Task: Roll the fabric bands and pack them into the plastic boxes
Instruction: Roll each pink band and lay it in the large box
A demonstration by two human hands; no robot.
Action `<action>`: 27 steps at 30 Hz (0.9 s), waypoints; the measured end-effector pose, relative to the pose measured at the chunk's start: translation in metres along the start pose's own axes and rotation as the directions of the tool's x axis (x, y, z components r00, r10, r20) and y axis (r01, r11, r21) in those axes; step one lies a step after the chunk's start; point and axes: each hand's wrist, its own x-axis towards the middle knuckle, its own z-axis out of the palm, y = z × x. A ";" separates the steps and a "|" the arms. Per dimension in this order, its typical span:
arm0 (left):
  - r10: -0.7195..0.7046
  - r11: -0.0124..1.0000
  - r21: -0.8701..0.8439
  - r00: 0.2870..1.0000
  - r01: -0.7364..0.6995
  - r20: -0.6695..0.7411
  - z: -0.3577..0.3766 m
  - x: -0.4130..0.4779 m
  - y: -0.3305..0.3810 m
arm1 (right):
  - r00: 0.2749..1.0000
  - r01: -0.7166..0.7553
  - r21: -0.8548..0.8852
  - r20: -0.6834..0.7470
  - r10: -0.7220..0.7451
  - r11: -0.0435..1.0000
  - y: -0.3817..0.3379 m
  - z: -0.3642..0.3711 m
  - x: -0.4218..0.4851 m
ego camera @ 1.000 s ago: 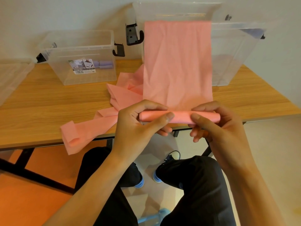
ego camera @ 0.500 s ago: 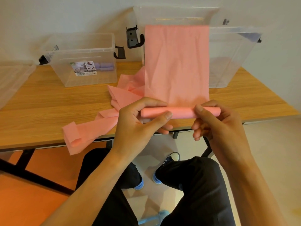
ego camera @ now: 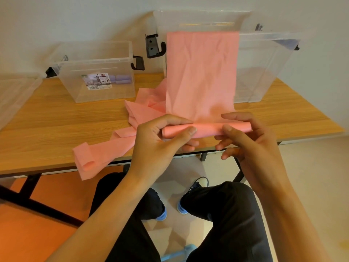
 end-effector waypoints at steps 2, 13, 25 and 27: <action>0.002 1.000 -0.003 1.000 -0.002 -0.010 0.000 0.000 0.002 | 1.000 0.006 0.001 0.010 -0.007 1.000 -0.001 -0.001 -0.001; 0.001 0.999 -0.051 0.999 0.002 0.055 0.001 -0.001 0.003 | 0.999 0.032 -0.018 0.003 -0.032 0.999 -0.001 -0.004 -0.001; 0.004 0.999 -0.040 0.999 -0.002 0.039 0.004 0.001 0.003 | 0.999 0.041 -0.012 -0.004 -0.041 0.999 -0.001 -0.007 0.002; 0.007 0.999 -0.052 0.999 -0.004 0.048 0.004 0.001 0.004 | 0.999 0.047 -0.012 -0.005 -0.047 0.999 0.001 -0.007 0.002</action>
